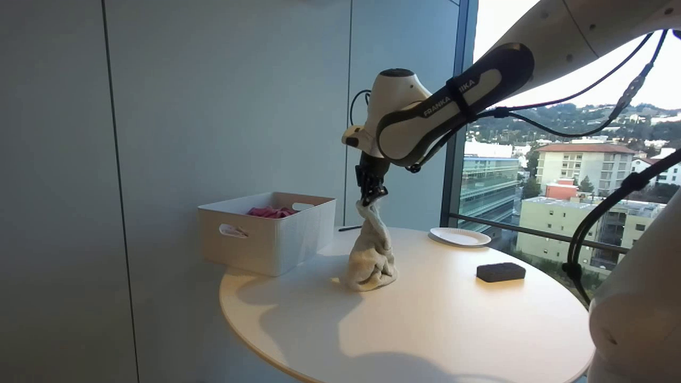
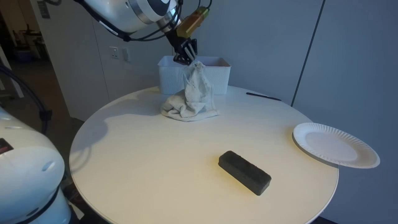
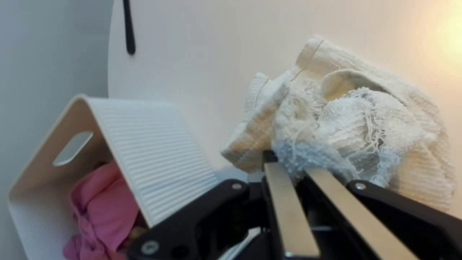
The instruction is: Pick up the white towel from the white basket and put it on the table, fold the white towel twice
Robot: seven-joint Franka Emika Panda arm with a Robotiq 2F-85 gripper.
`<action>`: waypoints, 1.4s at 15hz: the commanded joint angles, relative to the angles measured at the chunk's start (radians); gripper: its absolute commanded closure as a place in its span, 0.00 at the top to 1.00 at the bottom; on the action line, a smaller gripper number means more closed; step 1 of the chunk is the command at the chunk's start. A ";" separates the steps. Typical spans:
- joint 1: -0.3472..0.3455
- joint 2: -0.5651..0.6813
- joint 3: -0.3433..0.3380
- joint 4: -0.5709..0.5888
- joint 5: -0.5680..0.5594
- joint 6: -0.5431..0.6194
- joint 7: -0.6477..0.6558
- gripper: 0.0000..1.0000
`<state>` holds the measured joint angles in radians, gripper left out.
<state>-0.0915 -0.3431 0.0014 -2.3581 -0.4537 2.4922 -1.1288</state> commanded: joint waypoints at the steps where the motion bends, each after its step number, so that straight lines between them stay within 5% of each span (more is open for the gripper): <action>1: 0.003 0.003 -0.011 0.024 -0.008 -0.213 0.077 0.07; 6: 0.082 0.057 -0.073 0.045 0.209 -0.467 -0.047 0.07; 10: 0.117 0.120 -0.097 0.063 0.376 -0.531 -0.137 0.06; 15: 0.124 0.188 -0.081 0.043 0.462 -0.350 -0.175 0.09; 18: 0.120 0.225 -0.060 0.015 0.406 -0.143 -0.177 0.10; 21: 0.110 0.270 -0.049 0.025 0.372 -0.110 -0.137 0.07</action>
<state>0.0261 -0.1068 -0.0599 -2.3441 -0.0445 2.3449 -1.2897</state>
